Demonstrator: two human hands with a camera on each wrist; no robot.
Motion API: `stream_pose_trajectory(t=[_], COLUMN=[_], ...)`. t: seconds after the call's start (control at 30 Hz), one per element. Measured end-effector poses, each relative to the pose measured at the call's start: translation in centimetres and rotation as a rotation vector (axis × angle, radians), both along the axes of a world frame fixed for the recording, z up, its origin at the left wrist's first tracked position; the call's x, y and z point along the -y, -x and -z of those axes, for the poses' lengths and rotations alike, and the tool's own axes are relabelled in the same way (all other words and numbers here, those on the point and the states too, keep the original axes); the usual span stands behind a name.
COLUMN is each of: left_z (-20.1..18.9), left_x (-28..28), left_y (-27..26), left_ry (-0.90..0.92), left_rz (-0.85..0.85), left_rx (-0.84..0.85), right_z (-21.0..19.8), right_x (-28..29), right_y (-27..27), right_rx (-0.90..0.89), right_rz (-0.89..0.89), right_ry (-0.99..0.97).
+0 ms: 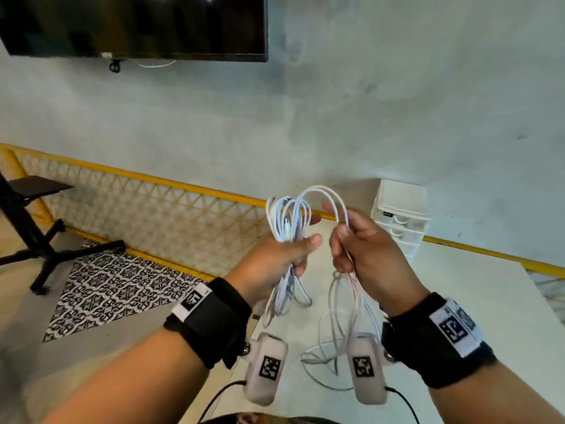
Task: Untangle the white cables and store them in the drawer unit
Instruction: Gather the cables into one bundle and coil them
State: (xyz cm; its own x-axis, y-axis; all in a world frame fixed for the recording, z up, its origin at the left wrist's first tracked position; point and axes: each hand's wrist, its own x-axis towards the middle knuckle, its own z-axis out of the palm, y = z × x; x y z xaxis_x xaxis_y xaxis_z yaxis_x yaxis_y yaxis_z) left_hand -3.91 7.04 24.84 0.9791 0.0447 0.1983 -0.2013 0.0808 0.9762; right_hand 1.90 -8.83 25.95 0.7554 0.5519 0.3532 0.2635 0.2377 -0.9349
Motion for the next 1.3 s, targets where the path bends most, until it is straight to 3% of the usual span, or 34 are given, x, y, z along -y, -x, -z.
stream_pose_trajectory(t=[0.1, 0.23, 0.37, 0.43, 0.53, 0.63, 0.7, 0.8, 0.93, 1.03, 1.1, 1.17, 1.23, 1.3], left_z=[-0.1, -0.4, 0.3, 0.4, -0.1, 0.1, 0.4, 0.1, 0.3, 0.5, 0.4, 0.1, -0.3, -0.5], left_x=[1.3, 0.9, 0.9, 1.0, 0.6, 0.2, 0.6, 1.9, 2.1, 1.4, 0.9, 0.7, 0.7, 0.8], left_y=[0.3, 0.5, 0.3, 0.0, -0.1, 0.1, 0.4, 0.9, 0.6, 0.1, 0.0, 0.1, 0.5, 1.1], left_ry=[0.056, -0.015, 0.104, 0.206, 0.318, 0.233, 0.113, 0.063, 0.113, 0.230, 0.333, 0.318, 0.201, 0.070], left_rz=[0.166, 0.182, 0.135, 0.071, 0.010, 0.016, 0.024, -0.009, -0.011, -0.076, -0.117, -0.113, -0.088, -0.112], left_rx=[0.030, 0.065, 0.032, 0.000, -0.031, -0.025, 0.012, 0.047, 0.029, -0.052, -0.078, -0.052, -0.001, 0.033], right_z=[-1.5, -1.6, -1.1, -0.4, 0.9, 1.0, 1.0, 0.6, 0.5, 1.5, 2.7, 3.9, 5.4, 6.4], right_x=[-1.0, -0.8, -0.9, -1.3, -1.0, -0.4, -0.5, -1.1, -1.2, -1.0, -0.4, 0.0, 0.0, 0.4], right_y=[-0.5, -1.1, -0.4, 0.4, 1.1, 1.4, 1.5, 1.5, 1.9, 2.5, 2.7, 3.3, 3.5, 3.0], right_rx=[-0.155, -0.279, -0.235, -0.166, -0.171, -0.212, -0.197, -0.251, -0.280, -0.188, -0.038, 0.055, 0.149, 0.271], right_rz=[-0.125, -0.168, -0.163, -0.126, 0.014, 0.121, 0.169, 0.095, 0.019, 0.109, 0.198, 0.162, 0.139, 0.227], right_ry=[0.032, 0.279, 0.473, 0.412, 0.084, -0.120, -0.044, 0.128, 0.207, 0.121, 0.251, 0.516, 0.729, 0.894])
